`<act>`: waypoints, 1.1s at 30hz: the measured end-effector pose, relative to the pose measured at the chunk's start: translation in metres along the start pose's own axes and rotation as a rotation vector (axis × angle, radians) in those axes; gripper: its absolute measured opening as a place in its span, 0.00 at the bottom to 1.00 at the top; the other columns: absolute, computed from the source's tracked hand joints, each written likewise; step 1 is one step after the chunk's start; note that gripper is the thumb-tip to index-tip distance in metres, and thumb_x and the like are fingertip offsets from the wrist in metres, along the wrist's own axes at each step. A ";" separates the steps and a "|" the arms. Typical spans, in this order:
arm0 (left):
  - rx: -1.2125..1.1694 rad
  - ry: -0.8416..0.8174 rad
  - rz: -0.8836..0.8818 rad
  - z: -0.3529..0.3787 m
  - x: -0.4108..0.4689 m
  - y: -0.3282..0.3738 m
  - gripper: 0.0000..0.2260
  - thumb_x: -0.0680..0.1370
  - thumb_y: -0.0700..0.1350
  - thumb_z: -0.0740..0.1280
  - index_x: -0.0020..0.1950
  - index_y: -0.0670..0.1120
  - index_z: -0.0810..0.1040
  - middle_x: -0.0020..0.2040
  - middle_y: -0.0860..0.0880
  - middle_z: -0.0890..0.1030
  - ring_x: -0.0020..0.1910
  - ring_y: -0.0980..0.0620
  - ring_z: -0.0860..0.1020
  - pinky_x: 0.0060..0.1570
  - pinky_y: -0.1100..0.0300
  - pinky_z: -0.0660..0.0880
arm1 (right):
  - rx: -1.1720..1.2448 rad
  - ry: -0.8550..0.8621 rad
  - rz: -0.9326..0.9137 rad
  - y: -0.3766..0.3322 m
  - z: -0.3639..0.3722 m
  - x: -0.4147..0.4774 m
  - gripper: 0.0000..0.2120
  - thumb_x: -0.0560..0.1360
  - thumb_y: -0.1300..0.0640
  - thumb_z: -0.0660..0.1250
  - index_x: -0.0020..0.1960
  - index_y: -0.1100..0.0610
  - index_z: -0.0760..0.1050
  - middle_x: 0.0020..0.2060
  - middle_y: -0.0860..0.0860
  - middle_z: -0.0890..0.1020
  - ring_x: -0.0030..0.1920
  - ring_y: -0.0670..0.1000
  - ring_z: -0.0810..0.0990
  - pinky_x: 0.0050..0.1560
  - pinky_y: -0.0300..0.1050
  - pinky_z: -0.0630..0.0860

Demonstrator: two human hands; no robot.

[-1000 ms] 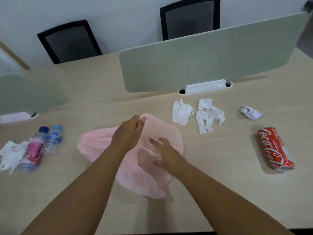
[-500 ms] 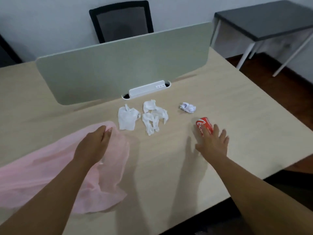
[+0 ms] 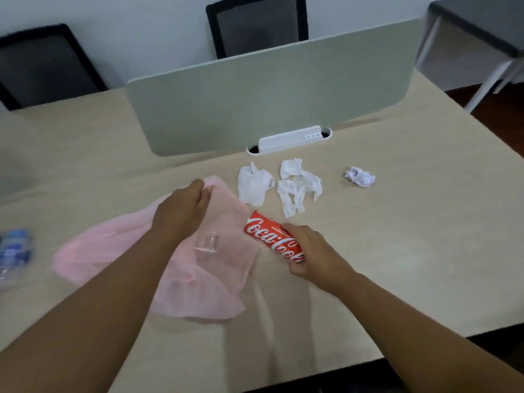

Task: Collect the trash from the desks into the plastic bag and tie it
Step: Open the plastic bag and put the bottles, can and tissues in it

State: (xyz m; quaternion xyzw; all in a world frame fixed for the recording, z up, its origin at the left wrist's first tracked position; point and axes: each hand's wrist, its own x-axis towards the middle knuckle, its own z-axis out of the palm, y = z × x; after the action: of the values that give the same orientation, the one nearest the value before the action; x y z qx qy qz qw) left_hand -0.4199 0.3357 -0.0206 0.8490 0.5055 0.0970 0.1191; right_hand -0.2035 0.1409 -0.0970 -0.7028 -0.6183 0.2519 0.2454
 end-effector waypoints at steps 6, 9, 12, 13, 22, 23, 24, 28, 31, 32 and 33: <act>-0.158 0.000 -0.140 -0.026 -0.021 -0.020 0.16 0.83 0.56 0.54 0.44 0.47 0.70 0.41 0.41 0.78 0.42 0.39 0.76 0.44 0.48 0.75 | -0.021 -0.199 -0.184 -0.079 0.054 0.051 0.39 0.70 0.54 0.71 0.76 0.48 0.58 0.64 0.54 0.69 0.60 0.58 0.71 0.59 0.54 0.73; -0.218 0.021 -0.190 -0.035 -0.035 -0.031 0.16 0.83 0.56 0.54 0.42 0.47 0.70 0.38 0.43 0.77 0.39 0.40 0.75 0.41 0.49 0.74 | -0.043 -0.233 -0.191 -0.116 0.078 0.073 0.37 0.72 0.51 0.71 0.76 0.46 0.58 0.67 0.56 0.65 0.61 0.59 0.70 0.60 0.54 0.73; -0.258 0.045 -0.226 -0.040 -0.046 -0.042 0.18 0.83 0.56 0.54 0.40 0.47 0.69 0.35 0.46 0.76 0.35 0.45 0.74 0.37 0.52 0.71 | 0.147 -0.231 -0.111 -0.143 0.094 0.084 0.35 0.73 0.51 0.71 0.76 0.49 0.59 0.69 0.54 0.62 0.63 0.58 0.70 0.65 0.52 0.71; -0.269 0.055 -0.238 -0.040 -0.048 -0.045 0.18 0.83 0.57 0.54 0.39 0.47 0.68 0.35 0.47 0.76 0.35 0.46 0.74 0.37 0.52 0.70 | 0.207 -0.249 -0.081 -0.146 0.096 0.085 0.35 0.73 0.51 0.71 0.76 0.50 0.59 0.69 0.54 0.63 0.64 0.58 0.70 0.65 0.51 0.70; -0.321 0.064 -0.254 -0.012 -0.045 -0.054 0.17 0.82 0.57 0.53 0.42 0.48 0.71 0.36 0.49 0.77 0.37 0.48 0.76 0.40 0.51 0.73 | 0.028 0.276 0.086 -0.067 0.053 0.112 0.13 0.70 0.44 0.70 0.38 0.53 0.74 0.38 0.49 0.76 0.42 0.51 0.75 0.39 0.47 0.71; -0.327 0.075 -0.249 -0.007 -0.042 -0.053 0.17 0.82 0.57 0.53 0.41 0.48 0.70 0.35 0.48 0.76 0.36 0.47 0.75 0.39 0.52 0.72 | -0.056 0.331 0.100 -0.054 0.048 0.120 0.16 0.69 0.41 0.70 0.46 0.53 0.77 0.45 0.51 0.78 0.48 0.54 0.76 0.44 0.50 0.74; -0.333 0.086 -0.238 -0.002 -0.038 -0.052 0.16 0.82 0.56 0.54 0.40 0.48 0.69 0.33 0.49 0.75 0.35 0.47 0.74 0.37 0.53 0.71 | -0.175 0.329 0.158 -0.041 0.042 0.128 0.25 0.67 0.36 0.69 0.57 0.51 0.77 0.55 0.53 0.77 0.57 0.58 0.74 0.53 0.55 0.74; -0.351 0.106 -0.211 0.017 -0.020 -0.050 0.16 0.82 0.54 0.56 0.38 0.49 0.66 0.31 0.51 0.73 0.32 0.50 0.72 0.33 0.55 0.67 | -0.450 0.167 0.401 0.021 0.032 0.153 0.51 0.60 0.20 0.57 0.77 0.40 0.48 0.78 0.56 0.51 0.75 0.67 0.46 0.68 0.73 0.51; -0.372 0.131 -0.207 0.029 -0.012 -0.056 0.15 0.82 0.55 0.55 0.38 0.50 0.68 0.30 0.51 0.73 0.32 0.51 0.73 0.33 0.55 0.68 | -0.487 0.100 0.461 0.055 0.027 0.168 0.54 0.59 0.17 0.51 0.77 0.40 0.39 0.78 0.56 0.42 0.75 0.69 0.39 0.68 0.76 0.49; -0.386 0.140 -0.212 0.033 -0.011 -0.058 0.16 0.82 0.55 0.55 0.38 0.49 0.67 0.30 0.51 0.73 0.31 0.50 0.72 0.33 0.55 0.68 | -0.492 0.101 0.457 0.061 0.027 0.174 0.54 0.58 0.16 0.49 0.77 0.40 0.39 0.78 0.56 0.42 0.75 0.69 0.40 0.68 0.76 0.49; -0.401 0.148 -0.215 0.036 -0.009 -0.061 0.16 0.82 0.55 0.55 0.38 0.49 0.67 0.29 0.51 0.72 0.31 0.50 0.71 0.32 0.54 0.68 | -0.496 0.105 0.443 0.065 0.027 0.179 0.54 0.58 0.16 0.49 0.77 0.40 0.39 0.79 0.56 0.41 0.75 0.69 0.40 0.68 0.77 0.49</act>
State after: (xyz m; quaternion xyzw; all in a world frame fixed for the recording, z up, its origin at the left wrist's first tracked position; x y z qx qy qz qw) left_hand -0.4647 0.3522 -0.0740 0.7401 0.5710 0.2443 0.2577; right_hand -0.1534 0.3122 -0.1692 -0.8705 -0.4795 0.1043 0.0378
